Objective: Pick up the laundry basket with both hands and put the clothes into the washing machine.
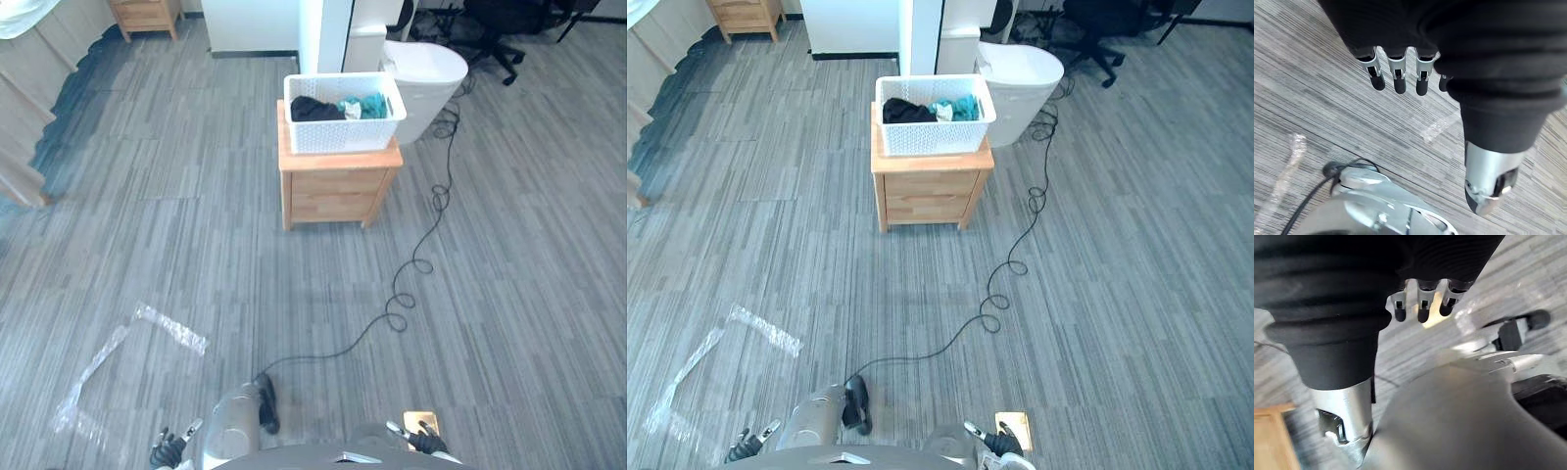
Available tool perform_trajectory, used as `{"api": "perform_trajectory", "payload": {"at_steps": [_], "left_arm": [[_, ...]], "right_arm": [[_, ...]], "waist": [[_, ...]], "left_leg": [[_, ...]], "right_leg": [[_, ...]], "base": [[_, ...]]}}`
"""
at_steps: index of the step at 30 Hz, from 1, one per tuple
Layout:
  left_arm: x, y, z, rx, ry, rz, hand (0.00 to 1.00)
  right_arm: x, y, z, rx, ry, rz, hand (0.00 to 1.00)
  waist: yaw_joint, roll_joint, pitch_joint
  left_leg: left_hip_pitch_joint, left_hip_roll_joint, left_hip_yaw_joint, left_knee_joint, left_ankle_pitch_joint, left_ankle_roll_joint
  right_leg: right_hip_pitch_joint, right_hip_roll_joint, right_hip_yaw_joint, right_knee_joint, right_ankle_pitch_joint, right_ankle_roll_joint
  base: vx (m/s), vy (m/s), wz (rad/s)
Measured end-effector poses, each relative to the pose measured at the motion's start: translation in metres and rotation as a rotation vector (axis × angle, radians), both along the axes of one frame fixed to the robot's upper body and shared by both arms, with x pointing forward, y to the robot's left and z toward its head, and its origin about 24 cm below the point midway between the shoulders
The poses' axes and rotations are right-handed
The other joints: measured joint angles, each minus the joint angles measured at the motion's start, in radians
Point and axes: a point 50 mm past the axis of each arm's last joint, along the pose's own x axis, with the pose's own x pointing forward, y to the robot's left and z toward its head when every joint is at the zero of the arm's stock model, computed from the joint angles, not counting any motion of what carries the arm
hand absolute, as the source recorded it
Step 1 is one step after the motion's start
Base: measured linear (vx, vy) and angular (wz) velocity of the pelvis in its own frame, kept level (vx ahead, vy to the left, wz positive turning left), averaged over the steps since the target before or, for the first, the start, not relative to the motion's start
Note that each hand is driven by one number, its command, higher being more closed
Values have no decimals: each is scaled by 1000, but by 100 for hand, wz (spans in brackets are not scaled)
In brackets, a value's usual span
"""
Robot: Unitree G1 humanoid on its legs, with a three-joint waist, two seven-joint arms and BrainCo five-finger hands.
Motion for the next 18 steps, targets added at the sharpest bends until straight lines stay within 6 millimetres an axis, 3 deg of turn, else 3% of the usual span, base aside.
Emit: {"api": "perform_trajectory", "payload": {"at_steps": [2, 4, 6, 7, 8, 10, 11, 12, 13, 14, 16, 17, 18], "left_arm": [[3, 0, 1, 3, -12, -8, 0], [20, 0, 5, 13, -65, -51, 0], [30, -1, 8, 11, -97, -61, 0], [37, -3, 9, 8, -112, -67, 0], [38, -5, 9, 4, -116, -69, 0], [36, -8, 7, -2, -109, -71, 0], [34, -8, 7, -3, -104, -70, 0], [32, -8, 6, -3, -96, -66, 0], [32, -20, 3, -41, -88, -59, 0], [35, -28, 3, -60, -100, -68, 0], [38, -31, 3, -67, -110, -68, 0], [37, -29, 3, -65, -110, -56, 0], [36, -26, 3, -60, -114, -34, 0]], "right_arm": [[4, 0, 2, -4, -17, 8, 0], [10, 1, 3, -8, -39, 25, 0], [13, 0, 5, -11, -49, 27, 0], [16, -1, 6, -16, -61, 28, 0], [16, -2, 6, -18, -60, 27, 0], [11, -4, 5, -17, -51, 5, 0], [9, -3, 5, -15, -46, 2, 0], [8, -3, 5, -15, -43, -5, 0], [9, -13, 7, -38, -53, -11, 0], [9, -16, 8, -45, -50, -15, 0], [8, -13, 7, -35, -46, -24, 0], [8, -12, 6, -28, -42, -28, 0], [6, -11, 5, -20, -29, -28, 0]], "waist": [[-8, 5, -1], [-22, 8, -2], [-26, 13, 1], [-29, 22, 6], [-30, 27, 10], [-28, 31, 12], [-26, 26, 11], [-23, 14, 11], [-26, 71, 15], [-32, 74, 13], [-32, 94, 6], [-35, 95, 6], [-30, 95, 9]], "left_leg": [[111, -1, 18, -89, 2, -3], [209, 3, 30, -178, 10, -13], [230, 8, 37, -194, 10, -22], [249, 22, 42, -198, 2, -52], [261, 29, 43, -198, -4, -64], [332, 48, 42, -201, -45, -131], [357, 47, 41, -203, -59, -154], [397, 52, 35, -207, -74, -179], [423, 99, 29, -208, -60, -212], [424, 116, 17, -201, -26, -221], [400, 159, 3, -116, 29, -215], [367, 194, -20, -14, 55, -197], [291, 250, -59, 190, 130, -165]], "right_leg": [[-40, 19, -81, 18, -51, -11], [-115, 72, -200, -191, -134, -1], [-154, 102, -247, -383, -136, -3], [-174, 147, -247, -620, -72, -20], [-177, 160, -240, -693, -29, -23], [-181, 172, -191, -923, 166, -17], [-178, 167, -176, -954, 209, -26], [-175, 161, -172, -926, 315, -28], [-194, 192, -189, -822, 270, -73], [-216, 206, -183, -762, 178, -52], [-211, 240, -182, -713, 81, -44], [-190, 268, -183, -714, 51, -49], [-147, 303, -186, -736, 23, -71]], "base": [[395, 133, -30], [533, 61, -19], [459, -38, -1], [444, -95, 4], [545, -164, 8], [500, -233, 10], [426, -240, 3], [383, -257, -9], [532, -399, -8], [513, -397, -10], [410, -342, -21], [346, -318, -40], [250, -219, -37]]}}
